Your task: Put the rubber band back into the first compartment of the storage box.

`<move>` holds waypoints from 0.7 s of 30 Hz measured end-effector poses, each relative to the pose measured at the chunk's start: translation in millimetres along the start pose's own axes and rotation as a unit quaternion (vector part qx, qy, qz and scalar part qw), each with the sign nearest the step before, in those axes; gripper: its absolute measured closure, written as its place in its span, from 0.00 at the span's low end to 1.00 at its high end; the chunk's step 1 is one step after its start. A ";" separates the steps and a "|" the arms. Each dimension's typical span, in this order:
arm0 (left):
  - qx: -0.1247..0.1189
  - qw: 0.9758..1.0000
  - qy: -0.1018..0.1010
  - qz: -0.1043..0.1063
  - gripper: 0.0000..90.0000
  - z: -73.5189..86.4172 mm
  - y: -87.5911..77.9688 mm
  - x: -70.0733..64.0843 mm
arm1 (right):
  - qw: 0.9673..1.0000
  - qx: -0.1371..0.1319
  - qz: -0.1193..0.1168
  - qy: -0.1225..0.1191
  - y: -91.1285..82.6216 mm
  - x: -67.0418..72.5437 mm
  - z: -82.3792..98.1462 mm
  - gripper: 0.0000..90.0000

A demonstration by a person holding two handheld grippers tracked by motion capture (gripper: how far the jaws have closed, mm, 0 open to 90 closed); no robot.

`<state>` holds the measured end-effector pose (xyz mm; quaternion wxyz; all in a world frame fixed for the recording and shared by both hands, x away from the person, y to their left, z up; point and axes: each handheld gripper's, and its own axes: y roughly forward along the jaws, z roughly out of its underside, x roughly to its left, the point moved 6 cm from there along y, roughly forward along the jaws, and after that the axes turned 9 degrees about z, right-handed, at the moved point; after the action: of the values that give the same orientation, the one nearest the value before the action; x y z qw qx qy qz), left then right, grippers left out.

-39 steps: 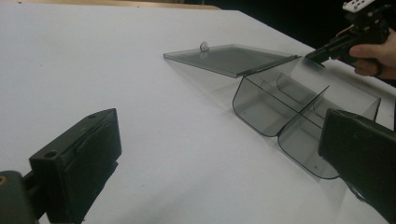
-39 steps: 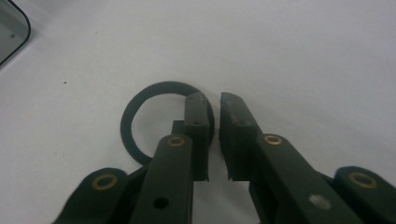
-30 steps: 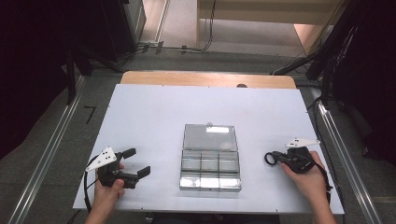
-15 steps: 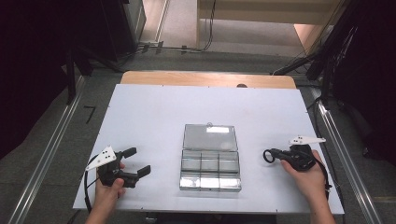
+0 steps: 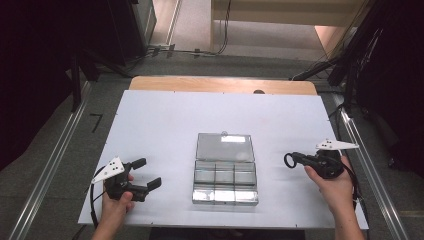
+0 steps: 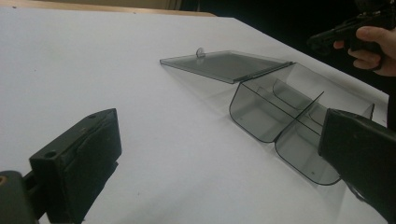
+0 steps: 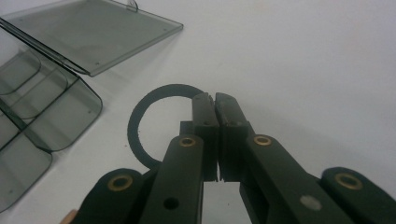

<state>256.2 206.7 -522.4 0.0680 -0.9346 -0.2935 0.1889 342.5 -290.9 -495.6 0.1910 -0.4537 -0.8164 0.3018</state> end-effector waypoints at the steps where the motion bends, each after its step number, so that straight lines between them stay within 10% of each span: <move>1: 0.001 1.000 0.000 0.000 0.00 0.0 0.2 0.0 | 1.000 -0.002 -0.002 -0.002 -1.0 0.9 -1.8 0.96; 21: 0.008 1.000 0.004 -0.004 0.00 0.8 2.7 -1.0 | 0.999 -0.018 0.001 -0.027 -11.9 29.4 -26.7 0.96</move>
<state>256.6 203.9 -523.5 0.0773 -0.9337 -0.2953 0.1875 335.6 -262.1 -466.7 0.1603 -0.4495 -0.8263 0.2993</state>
